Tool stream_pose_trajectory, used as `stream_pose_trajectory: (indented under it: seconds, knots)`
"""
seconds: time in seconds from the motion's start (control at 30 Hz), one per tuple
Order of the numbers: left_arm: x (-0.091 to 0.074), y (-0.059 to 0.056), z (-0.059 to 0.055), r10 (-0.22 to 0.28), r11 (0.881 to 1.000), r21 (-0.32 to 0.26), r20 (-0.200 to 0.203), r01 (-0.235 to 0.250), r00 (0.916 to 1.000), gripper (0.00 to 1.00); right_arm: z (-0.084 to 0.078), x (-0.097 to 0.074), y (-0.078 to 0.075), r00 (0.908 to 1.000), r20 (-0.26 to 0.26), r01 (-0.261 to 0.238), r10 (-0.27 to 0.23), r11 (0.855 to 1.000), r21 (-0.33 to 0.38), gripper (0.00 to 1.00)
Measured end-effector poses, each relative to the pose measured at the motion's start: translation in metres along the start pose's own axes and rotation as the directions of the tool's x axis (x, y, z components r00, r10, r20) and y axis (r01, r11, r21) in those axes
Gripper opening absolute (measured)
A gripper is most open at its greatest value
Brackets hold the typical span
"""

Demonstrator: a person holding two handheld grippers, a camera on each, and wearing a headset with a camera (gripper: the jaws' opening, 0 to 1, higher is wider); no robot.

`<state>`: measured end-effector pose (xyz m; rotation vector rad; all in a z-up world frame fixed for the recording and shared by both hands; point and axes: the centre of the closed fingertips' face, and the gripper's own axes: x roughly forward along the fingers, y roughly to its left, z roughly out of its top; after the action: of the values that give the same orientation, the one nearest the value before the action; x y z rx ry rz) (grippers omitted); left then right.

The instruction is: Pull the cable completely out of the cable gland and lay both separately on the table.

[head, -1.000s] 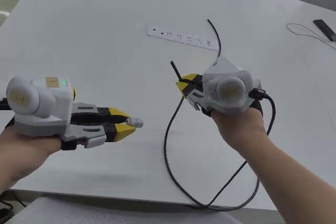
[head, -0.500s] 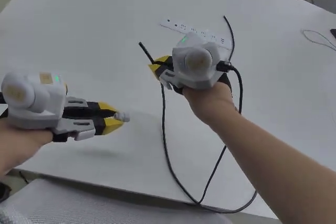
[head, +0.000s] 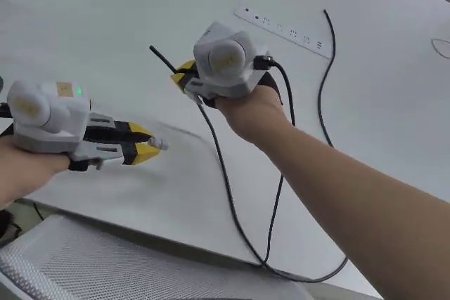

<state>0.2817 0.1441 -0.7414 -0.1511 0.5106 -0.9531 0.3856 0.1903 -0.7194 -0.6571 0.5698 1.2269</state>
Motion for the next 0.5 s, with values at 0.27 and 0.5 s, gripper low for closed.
stream_pose_trajectory:
  seconds: [0.27, 0.5]
  knots:
    - [-0.002, 0.016, -0.023, 0.032, 0.999, -0.016, -0.020, -0.032, 0.9993, 0.15, -0.009, 0.041, 0.016, 0.9968, -0.065, -0.049, 0.046, 0.998, -0.044, 0.00]
    - [-0.002, 0.030, -0.038, 0.068, 0.997, -0.027, -0.044, -0.069, 0.9967, 0.15, -0.021, 0.068, 0.028, 0.9876, -0.127, -0.105, 0.092, 0.990, -0.097, 0.00]
